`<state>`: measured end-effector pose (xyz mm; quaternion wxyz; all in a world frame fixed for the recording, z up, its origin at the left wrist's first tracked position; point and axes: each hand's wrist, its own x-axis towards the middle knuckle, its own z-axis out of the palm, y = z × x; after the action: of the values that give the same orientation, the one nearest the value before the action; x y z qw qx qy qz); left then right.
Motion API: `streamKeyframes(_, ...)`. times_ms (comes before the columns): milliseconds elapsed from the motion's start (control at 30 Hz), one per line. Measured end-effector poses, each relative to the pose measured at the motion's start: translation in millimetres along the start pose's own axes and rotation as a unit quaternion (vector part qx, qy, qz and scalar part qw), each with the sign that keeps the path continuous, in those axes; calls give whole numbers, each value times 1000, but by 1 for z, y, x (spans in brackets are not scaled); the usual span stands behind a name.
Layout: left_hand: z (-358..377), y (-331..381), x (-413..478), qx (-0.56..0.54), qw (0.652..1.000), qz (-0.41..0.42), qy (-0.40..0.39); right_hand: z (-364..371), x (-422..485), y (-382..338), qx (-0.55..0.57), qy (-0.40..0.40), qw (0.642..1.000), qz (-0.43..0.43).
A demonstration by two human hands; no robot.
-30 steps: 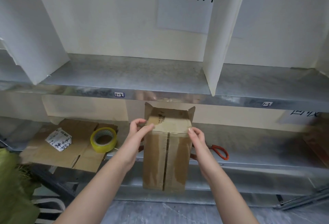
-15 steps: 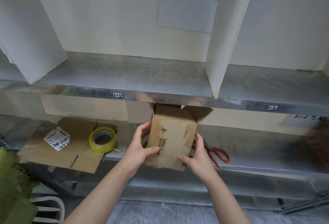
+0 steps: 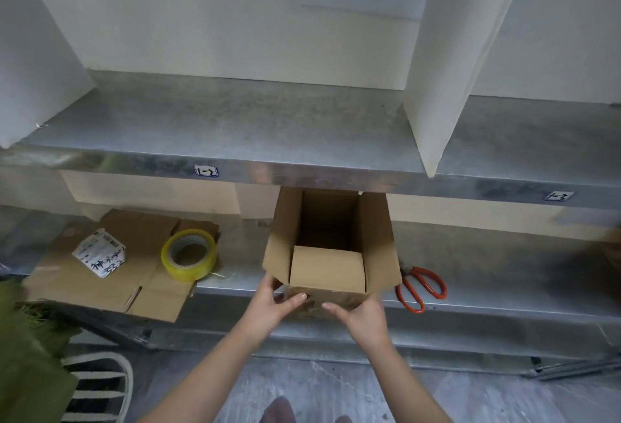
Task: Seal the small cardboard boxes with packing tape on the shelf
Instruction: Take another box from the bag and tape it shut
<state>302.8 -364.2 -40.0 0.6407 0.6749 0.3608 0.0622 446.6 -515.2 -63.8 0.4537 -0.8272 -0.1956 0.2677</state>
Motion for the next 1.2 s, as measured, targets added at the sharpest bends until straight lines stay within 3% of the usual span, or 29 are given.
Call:
streamKeyframes(67,-7,1,7,53,999,-11,-6,3,4,-1,7,16,1000,2)
streamKeyframes(133,-19,2,12,179,984,5,13,3,6,1,25,23,999,7)
streamKeyframes(233,-41,4,21,450,889,79,26,-5,4,7,32,17,999,15)
streamKeyframes(333,-59,10,30,564,809,164,0,-20,-9,18,49,33,998,13)
streamKeyframes(567,-35,35,43,625,739,249,-32,-78,-57,50,86,122,989,-1)
streamKeyframes(833,83,53,32,625,722,289,-74,-193,-85,87,103,176,979,-22)
streamKeyframes(1033,208,74,20,635,698,327,-59,-305,-96,140,90,173,981,-25)
streamKeyframes(1200,303,91,7,610,707,352,-64,-390,-99,181,67,147,986,-33)
